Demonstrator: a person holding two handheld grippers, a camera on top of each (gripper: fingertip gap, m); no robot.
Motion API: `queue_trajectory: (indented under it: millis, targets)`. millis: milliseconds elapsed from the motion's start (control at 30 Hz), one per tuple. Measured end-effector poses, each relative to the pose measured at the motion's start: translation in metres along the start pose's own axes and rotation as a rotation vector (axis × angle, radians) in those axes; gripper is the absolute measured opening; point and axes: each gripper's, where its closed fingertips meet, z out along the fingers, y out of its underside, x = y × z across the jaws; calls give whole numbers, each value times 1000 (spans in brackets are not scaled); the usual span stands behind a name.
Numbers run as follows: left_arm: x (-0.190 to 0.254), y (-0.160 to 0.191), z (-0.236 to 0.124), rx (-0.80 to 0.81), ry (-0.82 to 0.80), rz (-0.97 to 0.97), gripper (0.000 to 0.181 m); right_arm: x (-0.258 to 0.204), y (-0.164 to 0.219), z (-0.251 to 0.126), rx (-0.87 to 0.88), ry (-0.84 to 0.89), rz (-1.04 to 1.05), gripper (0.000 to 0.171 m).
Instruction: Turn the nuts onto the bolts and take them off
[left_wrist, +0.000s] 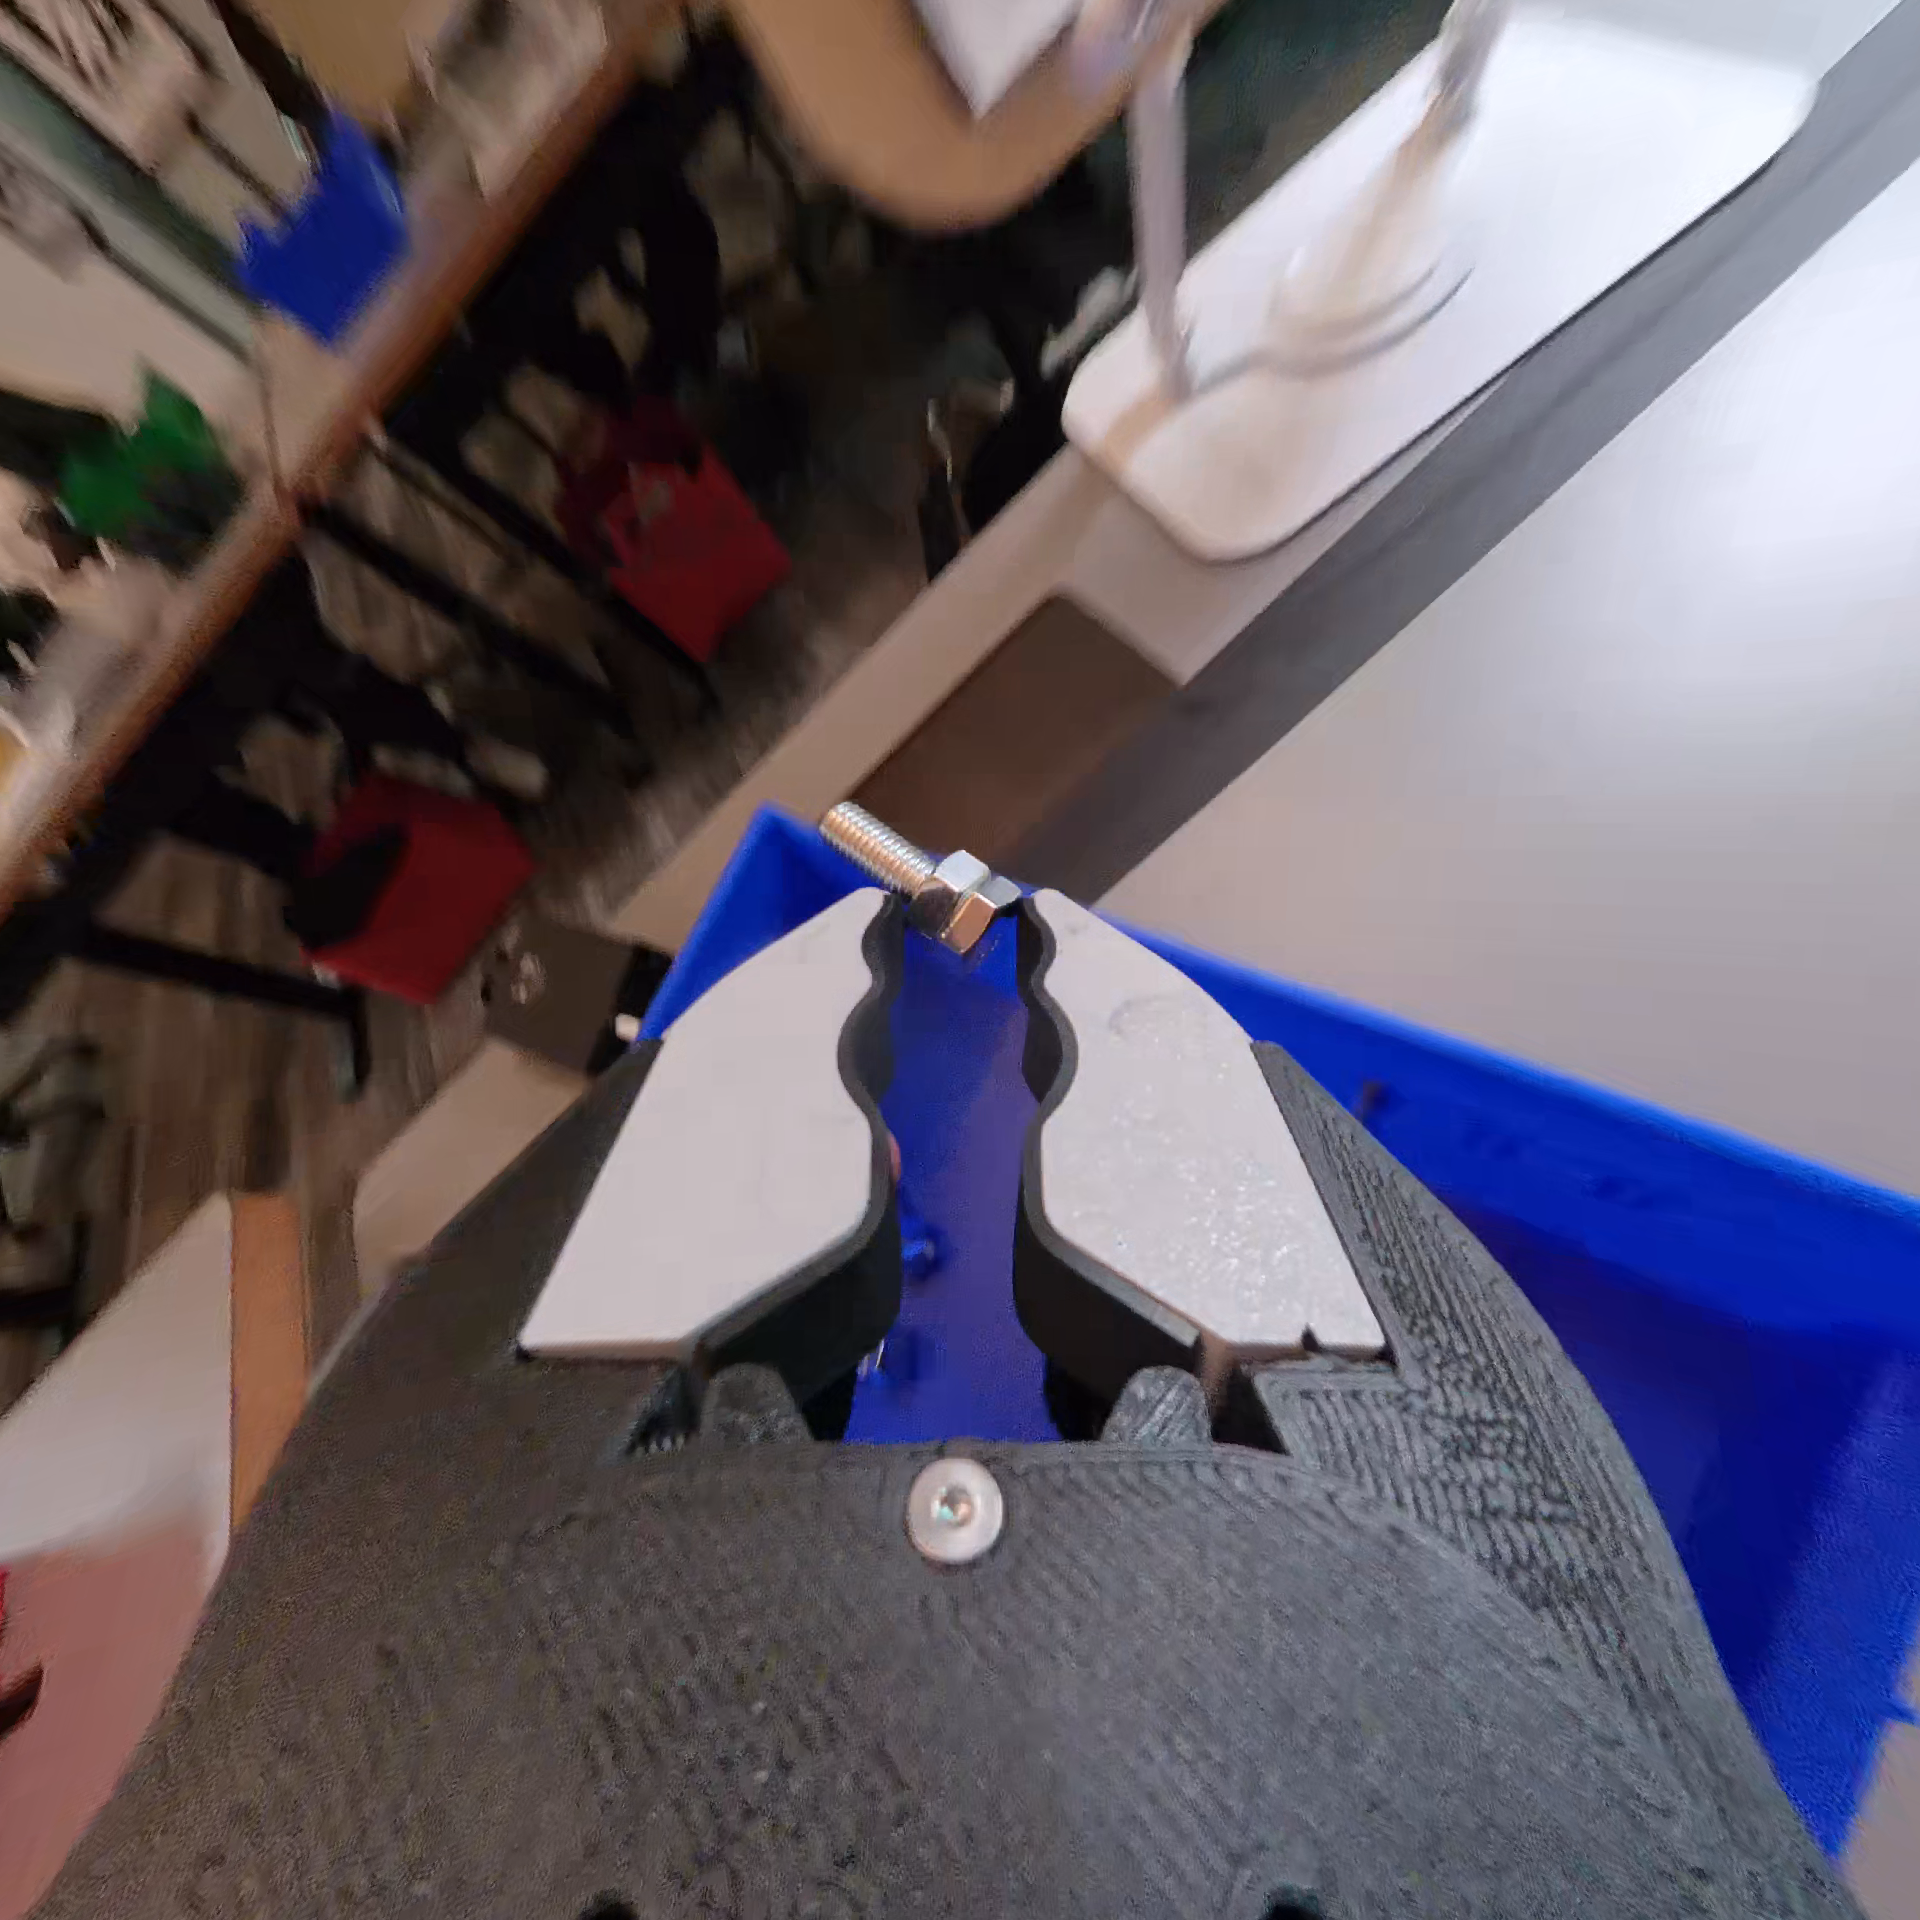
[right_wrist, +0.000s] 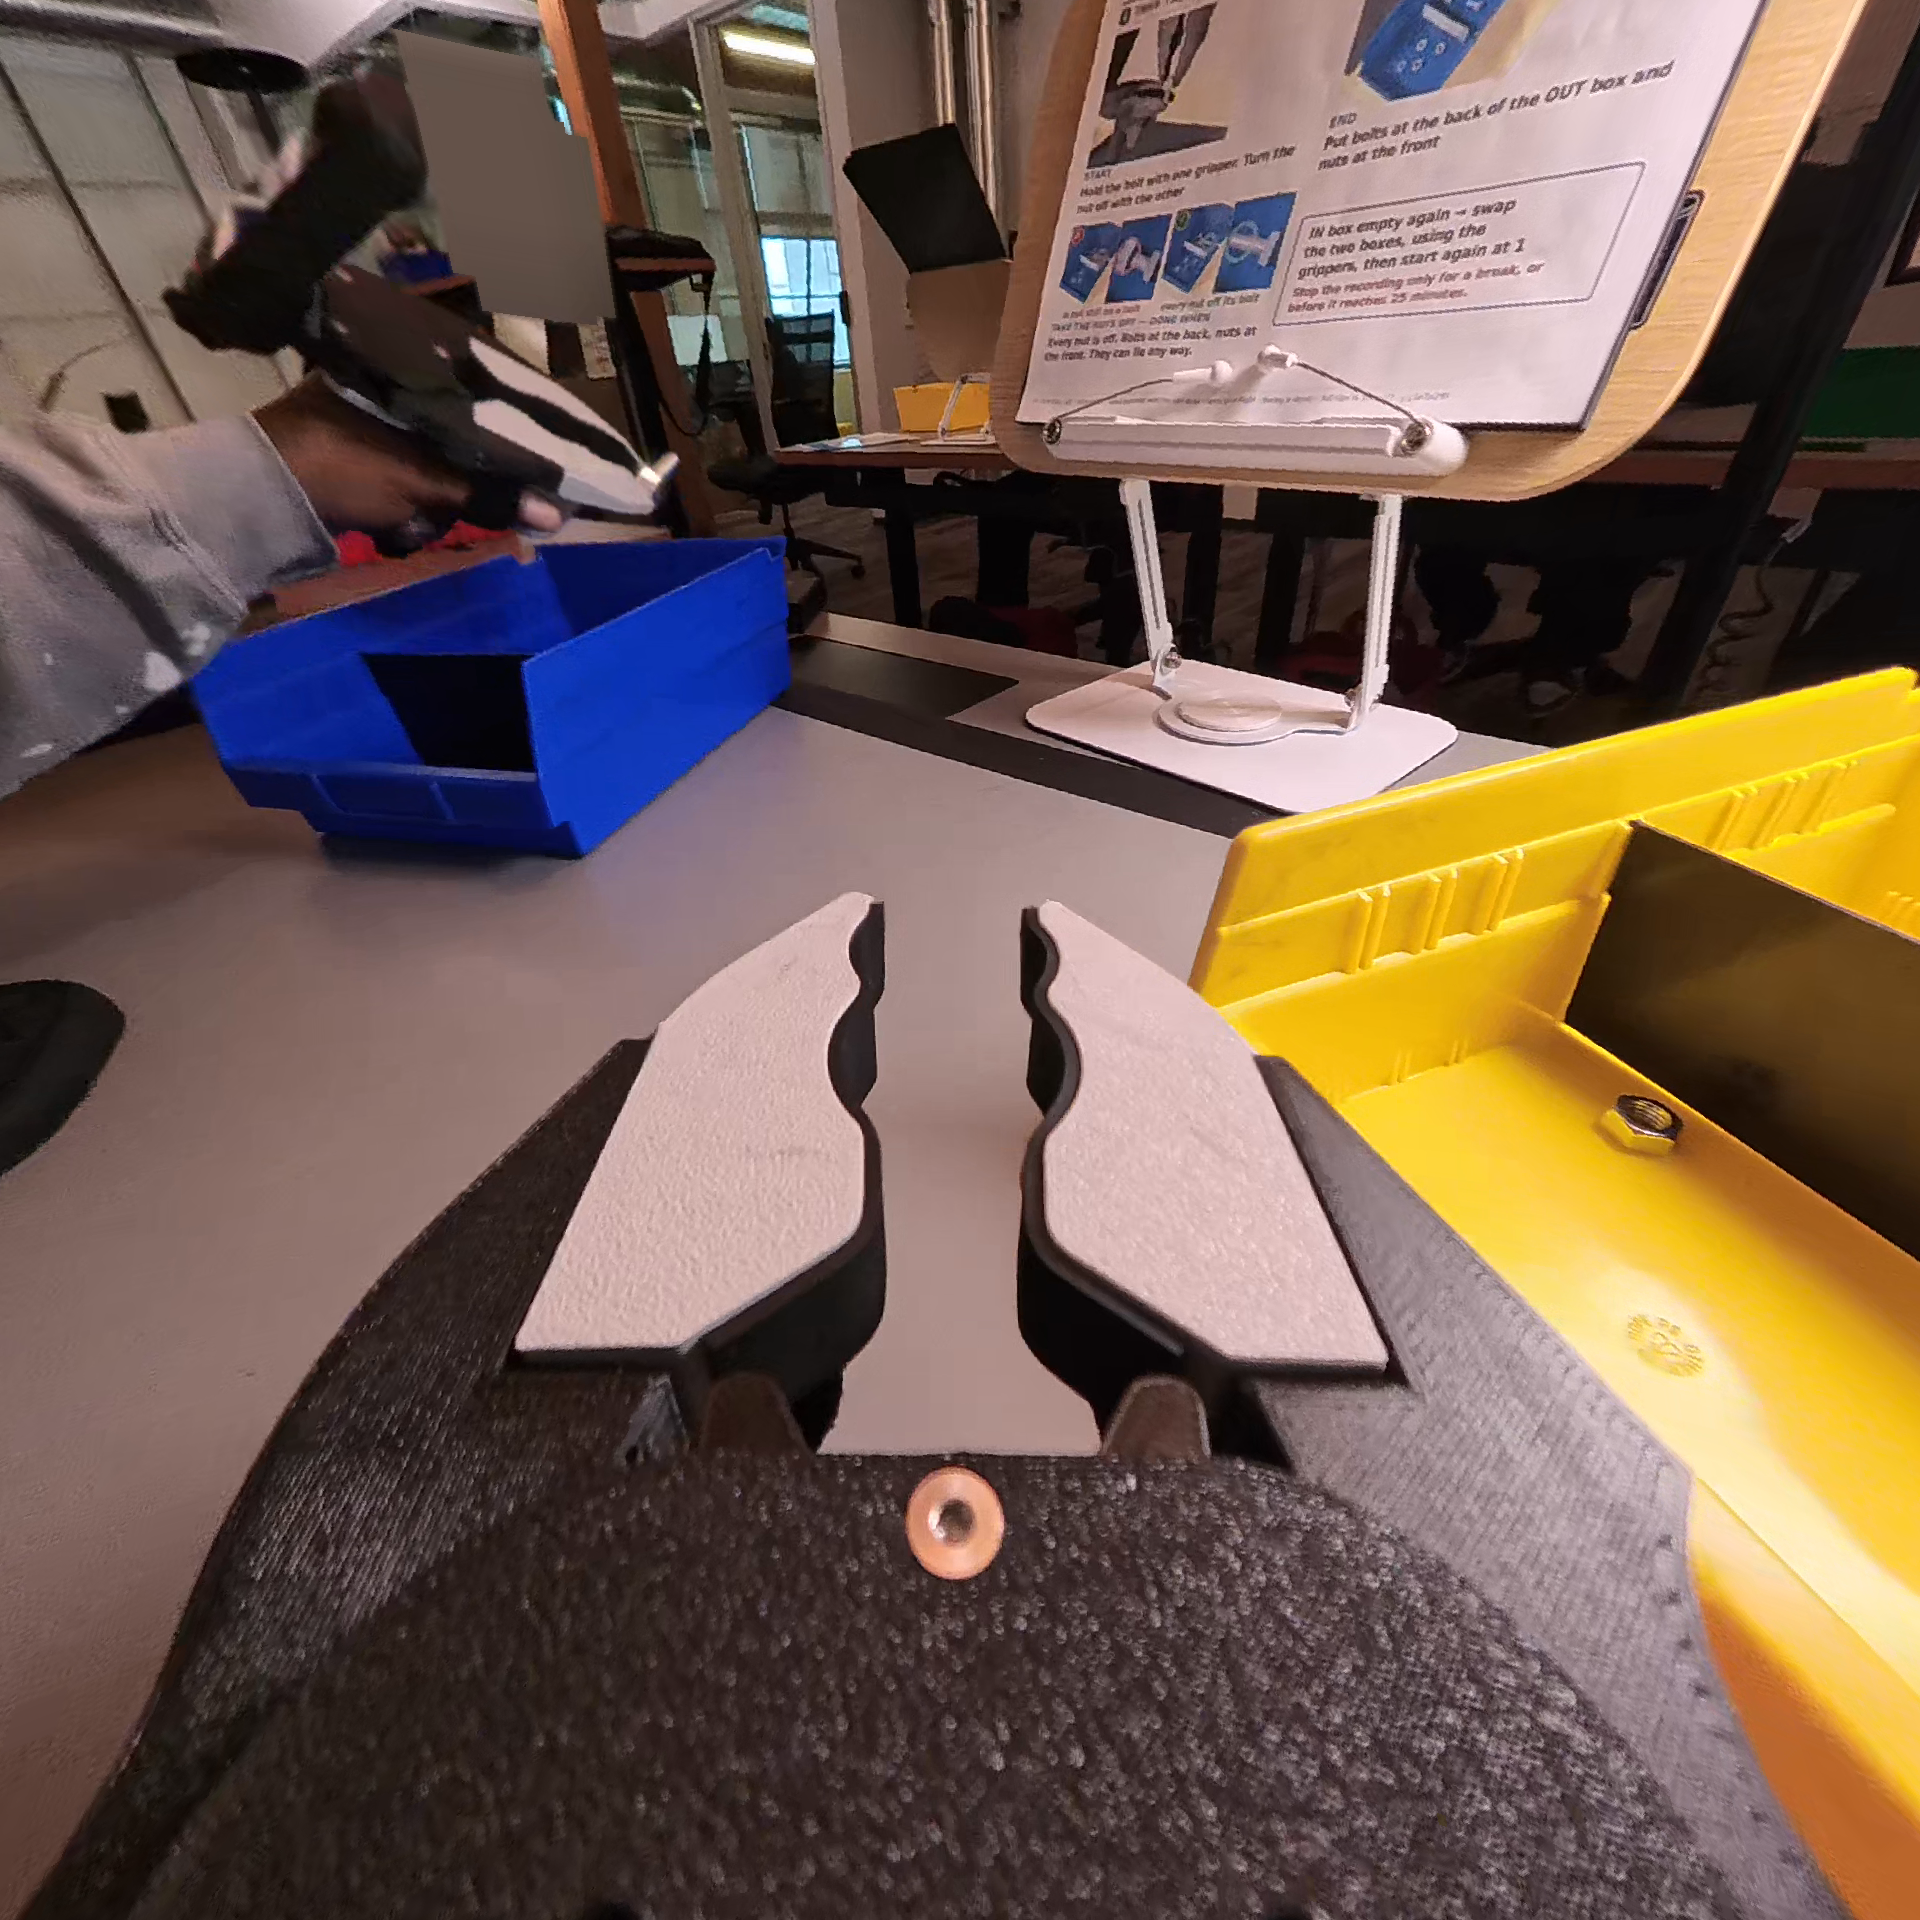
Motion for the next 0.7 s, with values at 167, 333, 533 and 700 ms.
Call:
queue_trajectory:
  millis: [167, 333, 533, 700]
  targets:
    - [76, -73, -62, 361, 51, 85, 22, -20, -25, 15, 53, -117, 95, 25]
    - [182, -120, -116, 663, 224, 118, 21, -55, -60, 31, 84, -353, 219, 25]
    - [277, -132, -158, 855, 388, 146, 22, -103, -83, 38, 56, -676, 395, 28]
    - [311, -125, -166, 876, 451, 186, 21, -133, -69, 30, -20, -837, 413, 27]
